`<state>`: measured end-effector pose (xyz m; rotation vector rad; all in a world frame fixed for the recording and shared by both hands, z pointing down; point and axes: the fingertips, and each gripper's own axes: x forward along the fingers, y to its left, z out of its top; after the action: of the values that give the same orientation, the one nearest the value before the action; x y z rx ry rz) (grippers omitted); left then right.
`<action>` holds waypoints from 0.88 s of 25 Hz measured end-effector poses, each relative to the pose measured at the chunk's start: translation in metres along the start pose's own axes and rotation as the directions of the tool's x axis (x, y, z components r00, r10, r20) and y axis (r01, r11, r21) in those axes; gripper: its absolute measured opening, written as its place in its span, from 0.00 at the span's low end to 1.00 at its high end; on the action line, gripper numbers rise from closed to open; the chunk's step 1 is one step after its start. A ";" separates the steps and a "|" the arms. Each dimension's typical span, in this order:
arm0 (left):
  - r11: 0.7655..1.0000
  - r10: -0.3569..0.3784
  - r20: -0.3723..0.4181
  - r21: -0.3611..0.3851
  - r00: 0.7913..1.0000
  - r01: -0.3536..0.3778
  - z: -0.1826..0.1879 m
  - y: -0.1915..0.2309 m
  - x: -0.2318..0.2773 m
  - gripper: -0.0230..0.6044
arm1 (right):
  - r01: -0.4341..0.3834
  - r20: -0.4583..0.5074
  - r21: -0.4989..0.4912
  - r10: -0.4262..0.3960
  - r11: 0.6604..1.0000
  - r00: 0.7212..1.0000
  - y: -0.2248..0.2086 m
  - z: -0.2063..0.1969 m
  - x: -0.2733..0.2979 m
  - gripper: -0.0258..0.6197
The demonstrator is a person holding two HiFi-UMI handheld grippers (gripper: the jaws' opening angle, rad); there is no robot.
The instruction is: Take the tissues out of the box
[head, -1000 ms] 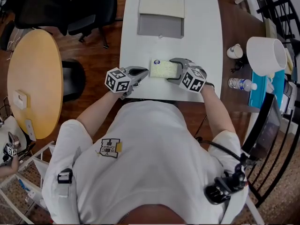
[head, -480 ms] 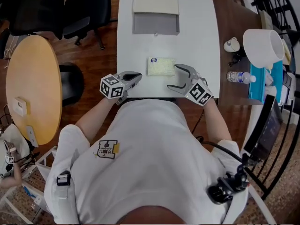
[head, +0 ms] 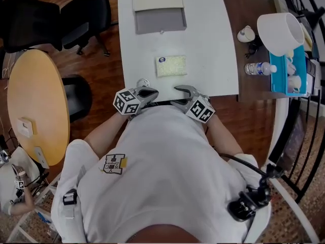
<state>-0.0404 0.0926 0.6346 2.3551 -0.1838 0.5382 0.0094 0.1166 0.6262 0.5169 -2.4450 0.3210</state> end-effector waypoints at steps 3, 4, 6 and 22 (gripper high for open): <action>1.000 -0.001 -0.013 0.004 1.000 0.001 -0.004 0.003 0.004 0.04 | 0.074 -0.031 -0.001 -0.074 0.997 0.997 -0.013 -0.009 0.005 0.04; 1.000 -0.002 -0.015 0.006 1.000 0.002 -0.005 0.003 0.005 0.04 | 0.080 -0.034 0.007 -0.080 0.997 0.996 -0.016 -0.011 0.005 0.04; 1.000 -0.003 -0.020 0.009 1.000 0.003 -0.006 0.003 0.006 0.04 | 0.076 -0.044 0.010 -0.076 0.997 0.996 -0.018 -0.013 0.006 0.04; 1.000 0.001 -0.012 0.003 1.000 -0.001 -0.005 0.006 0.006 0.04 | 0.027 -0.076 0.002 -0.027 1.000 0.997 -0.017 -0.019 0.012 0.04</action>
<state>-0.0386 0.0919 0.6438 2.3544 -0.1791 0.5530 0.0181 0.1045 0.6499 0.5284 -2.3627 0.3268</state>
